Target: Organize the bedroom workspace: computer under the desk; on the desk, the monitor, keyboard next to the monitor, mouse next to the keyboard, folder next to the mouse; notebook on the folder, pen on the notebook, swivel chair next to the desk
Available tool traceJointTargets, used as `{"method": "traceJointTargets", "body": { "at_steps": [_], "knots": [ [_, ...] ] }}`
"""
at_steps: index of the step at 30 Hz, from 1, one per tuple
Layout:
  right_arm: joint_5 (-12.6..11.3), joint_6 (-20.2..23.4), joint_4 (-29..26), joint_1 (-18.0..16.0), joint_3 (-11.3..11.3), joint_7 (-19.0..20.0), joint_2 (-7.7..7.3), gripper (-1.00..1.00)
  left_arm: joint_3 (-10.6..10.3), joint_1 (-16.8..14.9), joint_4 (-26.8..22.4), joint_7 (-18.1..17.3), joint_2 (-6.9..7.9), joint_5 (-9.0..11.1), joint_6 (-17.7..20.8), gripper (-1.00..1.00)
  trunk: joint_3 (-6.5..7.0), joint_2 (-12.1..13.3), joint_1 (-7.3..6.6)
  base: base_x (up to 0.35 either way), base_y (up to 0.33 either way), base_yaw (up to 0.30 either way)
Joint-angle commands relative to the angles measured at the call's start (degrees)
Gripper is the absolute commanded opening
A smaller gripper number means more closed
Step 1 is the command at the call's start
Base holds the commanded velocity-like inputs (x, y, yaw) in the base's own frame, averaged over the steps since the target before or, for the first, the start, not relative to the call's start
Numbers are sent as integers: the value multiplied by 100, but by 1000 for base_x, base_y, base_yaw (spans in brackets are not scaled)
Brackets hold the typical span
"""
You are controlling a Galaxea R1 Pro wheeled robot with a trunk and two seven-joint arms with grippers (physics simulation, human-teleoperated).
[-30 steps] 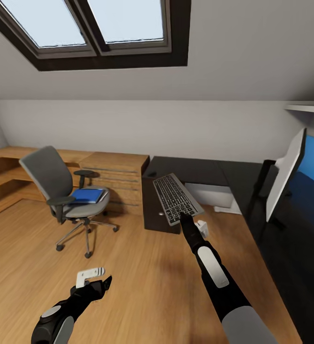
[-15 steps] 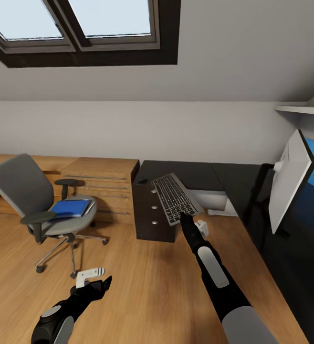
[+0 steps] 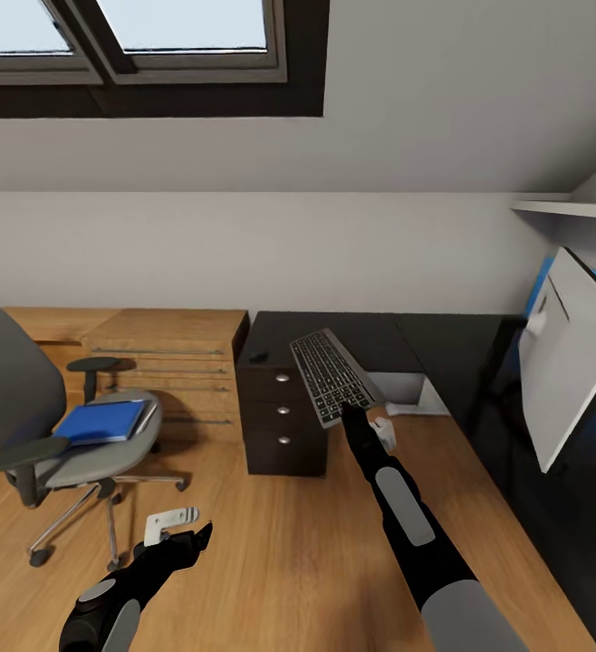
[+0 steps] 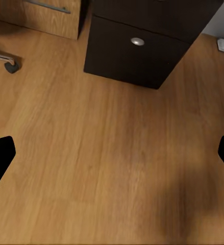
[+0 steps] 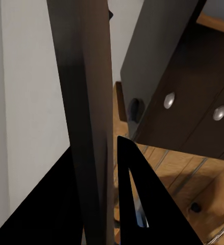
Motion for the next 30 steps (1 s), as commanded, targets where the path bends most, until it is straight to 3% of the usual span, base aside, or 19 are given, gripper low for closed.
{"method": "traceJointTargets", "body": {
  "at_steps": [1, 27, 28, 30],
  "knots": [
    [-64, -3, -4, -4, 4, 20, 1, -100, -13, -3, -7, 57, 6, 60, 19, 100, -6, -3, 3, 321, 98, -12],
    [-84, 3, 145, 75, 30, 58, 72, -100, -7, 1, -38, 52, 15, 59, 8, 100, -6, -3, 3, 329, 30, 0],
    [-101, 2, 147, 75, 30, 57, 89, -100, -6, 0, -41, 52, 15, 59, 6, 100, -6, -3, 3, 331, 85, 0],
    [-394, -8, 174, 75, 26, 56, 175, -100, -5, 3, -56, 51, 15, 60, 3, 100, -6, -3, 3, 331, 88, 0]
  ]
}}
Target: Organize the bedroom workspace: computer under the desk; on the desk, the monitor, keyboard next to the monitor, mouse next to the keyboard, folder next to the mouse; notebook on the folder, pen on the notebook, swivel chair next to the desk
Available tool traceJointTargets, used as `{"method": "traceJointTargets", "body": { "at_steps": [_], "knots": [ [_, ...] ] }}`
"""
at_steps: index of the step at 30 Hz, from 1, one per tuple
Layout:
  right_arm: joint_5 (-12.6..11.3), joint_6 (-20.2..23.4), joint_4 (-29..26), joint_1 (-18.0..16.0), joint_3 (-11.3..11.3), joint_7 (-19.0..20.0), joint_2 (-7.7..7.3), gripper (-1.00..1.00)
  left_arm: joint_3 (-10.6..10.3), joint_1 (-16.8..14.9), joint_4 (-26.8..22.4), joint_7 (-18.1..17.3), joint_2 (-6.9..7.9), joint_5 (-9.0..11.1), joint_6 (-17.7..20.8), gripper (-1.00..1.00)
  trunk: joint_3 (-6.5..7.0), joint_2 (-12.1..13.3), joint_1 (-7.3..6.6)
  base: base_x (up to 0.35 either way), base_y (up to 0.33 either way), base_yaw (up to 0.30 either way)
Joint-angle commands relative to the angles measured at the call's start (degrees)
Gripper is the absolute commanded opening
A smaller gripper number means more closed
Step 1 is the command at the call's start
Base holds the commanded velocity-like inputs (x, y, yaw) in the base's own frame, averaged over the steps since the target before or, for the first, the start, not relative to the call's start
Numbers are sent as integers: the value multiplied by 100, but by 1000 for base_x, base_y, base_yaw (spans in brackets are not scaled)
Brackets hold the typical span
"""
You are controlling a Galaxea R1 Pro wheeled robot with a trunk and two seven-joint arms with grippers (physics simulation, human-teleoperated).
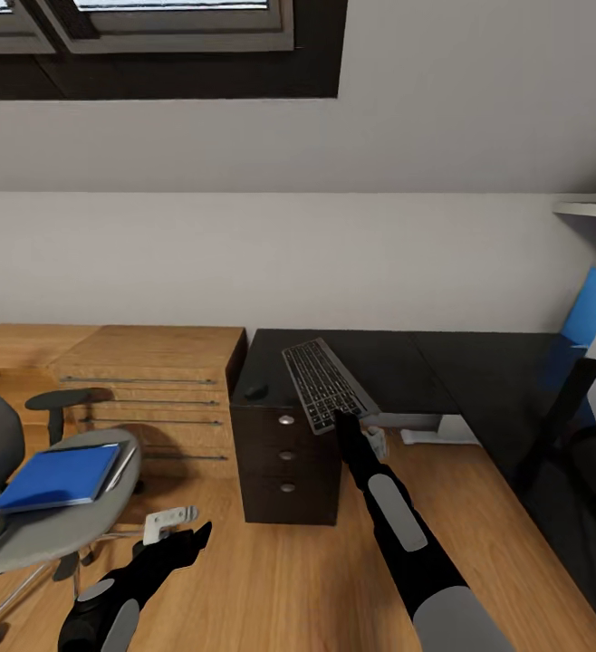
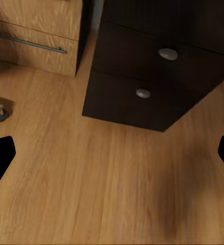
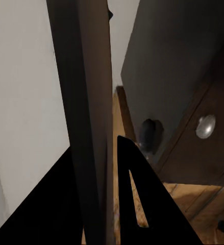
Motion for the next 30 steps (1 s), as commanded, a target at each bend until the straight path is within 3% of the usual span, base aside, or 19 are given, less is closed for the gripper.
{"method": "traceJointTargets", "body": {
  "at_steps": [1, 6, 8, 10, 14, 17, 22, 25, 30],
  "knots": [
    [-195, -6, 15, -4, 0, 24, 1, -100, -13, -3, -12, 57, 6, 61, 19, 100, -6, -3, 3, 331, 89, 0],
    [-1547, 9, 134, -4, 8, 30, 1, -100, -11, -1, -32, 56, 6, 68, 17, 100, -6, -3, 3, 331, 105, 0],
    [-1915, 17, 152, -4, 7, 31, 1, -100, -7, -1, -36, 56, 6, 69, 18, 100, -6, -3, 3, 331, 126, 0],
    [-2046, 10, 159, -3, -5, 35, 1, -100, -4, -1, -38, 56, 6, 70, 23, 100, -6, -3, 3, 331, 132, 0],
    [-2039, -4, 166, -4, -8, 40, 1, -100, -4, -1, -38, 56, 6, 70, 25, 100, -6, -3, 3, 331, 134, 0],
    [-1885, -11, 180, -4, -9, 35, 1, -100, -4, -1, -54, 56, 6, 70, 21, 100, -6, -3, 3, 330, 146, 0],
    [-1158, -48, 315, -4, -4, 25, 1, -100, -5, -1, -163, 56, 6, 70, 36, 100, -6, -3, 3, 271, 223, 0],
    [-696, -327, 378, -3, 1, 24, 1, -100, -4, -1, -176, 56, 6, 73, 54, 100, -6, -3, 3, 130, 301, 0],
    [-575, -920, 396, -4, -3, 23, 1, -100, -4, -1, -179, 56, 6, 81, 68, 100, -6, -3, 3, 22, 156, -3]
  ]
}}
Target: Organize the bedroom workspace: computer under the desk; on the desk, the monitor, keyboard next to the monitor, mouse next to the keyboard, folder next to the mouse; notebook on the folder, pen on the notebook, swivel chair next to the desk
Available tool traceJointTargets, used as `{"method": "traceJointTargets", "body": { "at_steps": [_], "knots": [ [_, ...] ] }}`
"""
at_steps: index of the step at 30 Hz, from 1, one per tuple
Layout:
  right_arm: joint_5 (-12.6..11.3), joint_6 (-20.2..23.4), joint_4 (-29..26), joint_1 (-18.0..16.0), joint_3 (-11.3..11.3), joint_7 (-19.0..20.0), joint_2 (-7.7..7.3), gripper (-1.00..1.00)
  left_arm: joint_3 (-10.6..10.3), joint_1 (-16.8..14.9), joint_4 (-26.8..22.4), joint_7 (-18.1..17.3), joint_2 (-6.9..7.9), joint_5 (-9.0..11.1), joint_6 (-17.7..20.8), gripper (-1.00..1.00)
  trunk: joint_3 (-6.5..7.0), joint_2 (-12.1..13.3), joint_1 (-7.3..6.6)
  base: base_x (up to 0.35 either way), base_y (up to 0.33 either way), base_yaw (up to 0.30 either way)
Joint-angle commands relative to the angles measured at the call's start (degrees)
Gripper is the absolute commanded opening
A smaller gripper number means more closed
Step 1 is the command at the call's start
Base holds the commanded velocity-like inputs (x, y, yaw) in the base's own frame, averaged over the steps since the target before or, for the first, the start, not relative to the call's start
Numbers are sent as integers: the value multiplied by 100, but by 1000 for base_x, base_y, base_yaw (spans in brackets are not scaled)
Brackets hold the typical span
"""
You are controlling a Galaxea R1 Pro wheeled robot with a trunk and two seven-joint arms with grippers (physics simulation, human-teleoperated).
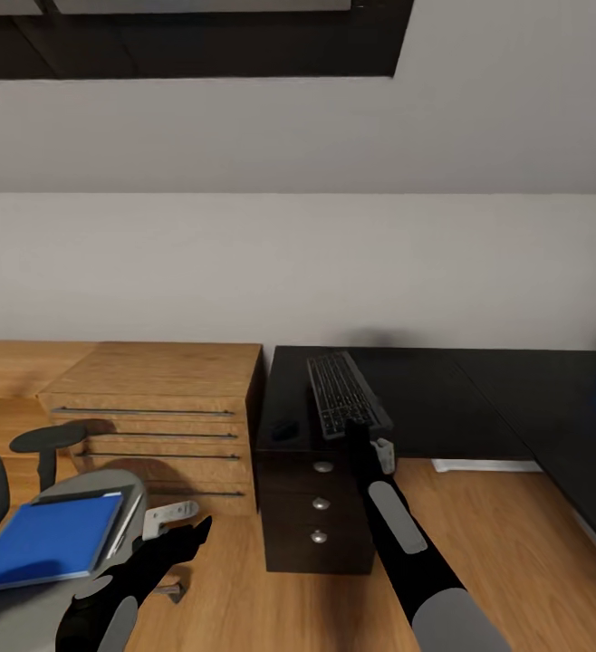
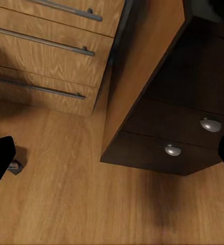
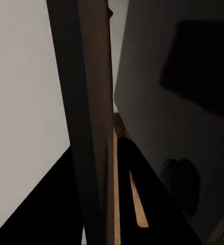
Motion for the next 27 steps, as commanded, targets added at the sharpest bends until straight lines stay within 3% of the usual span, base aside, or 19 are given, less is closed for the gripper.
{"method": "traceJointTargets", "body": {
  "at_steps": [1, 9, 14, 22, 27],
  "knots": [
    [-66, -67, 1, -4, 19, 23, 0, -100, -13, -4, -7, 57, 6, 62, 20, 100, -6, -4, 0, 5, 39, -35],
    [-66, -170, 9, -4, 19, 23, 0, -100, -1, -4, -18, 57, 6, 73, 21, 100, -6, -4, 0, 1, 15, -192],
    [-69, -158, 15, -2, 19, 16, 0, -100, 4, -4, -25, 55, 6, 75, 21, 100, -6, -4, 0, 0, 212, -195],
    [-175, -128, 123, -4, 24, 16, 0, -100, 6, -4, -32, 56, 6, 76, 21, 100, -6, -4, 0, -74, 306, -19],
    [-167, -124, 274, -3, 41, 22, 0, -100, 85, -4, -125, 62, -2, 76, 21, 100, -6, -4, 0, -30, 68, -1]
  ]
}}
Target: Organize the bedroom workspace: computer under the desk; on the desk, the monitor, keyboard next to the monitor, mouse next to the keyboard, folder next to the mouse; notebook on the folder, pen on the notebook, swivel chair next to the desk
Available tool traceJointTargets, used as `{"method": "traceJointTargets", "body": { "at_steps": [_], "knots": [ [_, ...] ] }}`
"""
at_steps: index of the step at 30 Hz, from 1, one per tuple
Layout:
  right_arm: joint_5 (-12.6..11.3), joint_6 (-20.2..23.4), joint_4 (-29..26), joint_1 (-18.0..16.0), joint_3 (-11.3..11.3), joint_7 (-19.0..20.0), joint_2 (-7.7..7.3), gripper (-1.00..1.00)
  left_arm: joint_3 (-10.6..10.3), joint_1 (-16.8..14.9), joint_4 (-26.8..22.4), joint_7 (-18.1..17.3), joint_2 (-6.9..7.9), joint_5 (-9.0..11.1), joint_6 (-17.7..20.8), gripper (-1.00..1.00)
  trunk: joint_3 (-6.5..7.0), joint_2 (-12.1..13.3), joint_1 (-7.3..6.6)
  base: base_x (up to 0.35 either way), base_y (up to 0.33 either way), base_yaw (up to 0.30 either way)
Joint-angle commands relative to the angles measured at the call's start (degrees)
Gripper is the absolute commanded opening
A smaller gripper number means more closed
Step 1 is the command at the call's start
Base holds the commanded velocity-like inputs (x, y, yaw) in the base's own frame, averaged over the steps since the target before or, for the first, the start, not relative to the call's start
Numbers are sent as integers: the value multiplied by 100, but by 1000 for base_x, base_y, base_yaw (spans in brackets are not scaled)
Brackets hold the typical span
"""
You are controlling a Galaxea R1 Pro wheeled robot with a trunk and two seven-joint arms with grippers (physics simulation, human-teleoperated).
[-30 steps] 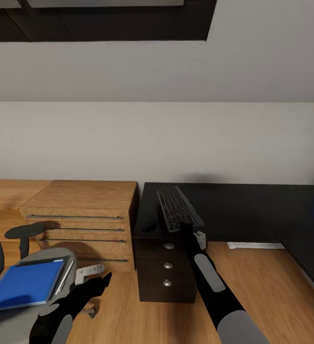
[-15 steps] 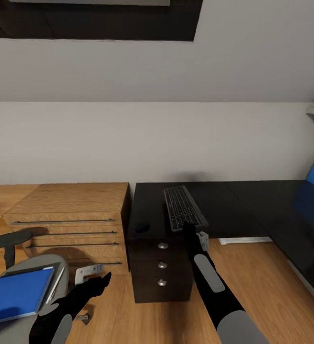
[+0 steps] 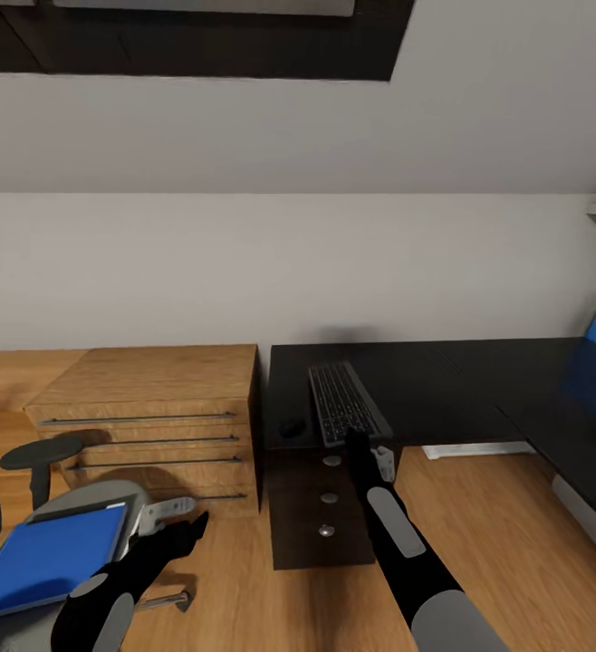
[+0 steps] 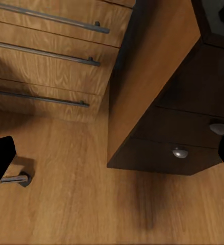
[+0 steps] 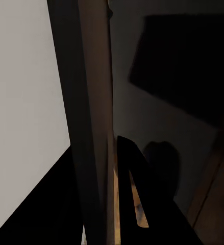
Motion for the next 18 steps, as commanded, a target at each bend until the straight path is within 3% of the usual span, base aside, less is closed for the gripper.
{"method": "traceJointTargets", "body": {
  "at_steps": [1, 7, 18],
  "knots": [
    [-62, -41, 8, -5, 9, 24, 0, -100, 36, -3, -58, 59, -3, 62, 20, 100, -6, -4, 0, -3, 7, 0],
    [-51, -45, 9, -5, -17, 25, 0, -100, 76, -3, -111, 66, -21, 62, 23, 100, -96, -204, 110, -1, 1, 0],
    [-51, -43, 9, -5, -14, 24, 0, -100, 81, -3, -111, 60, -22, 62, 20, 100, -293, -645, 351, -181, 0, 0]
  ]
}}
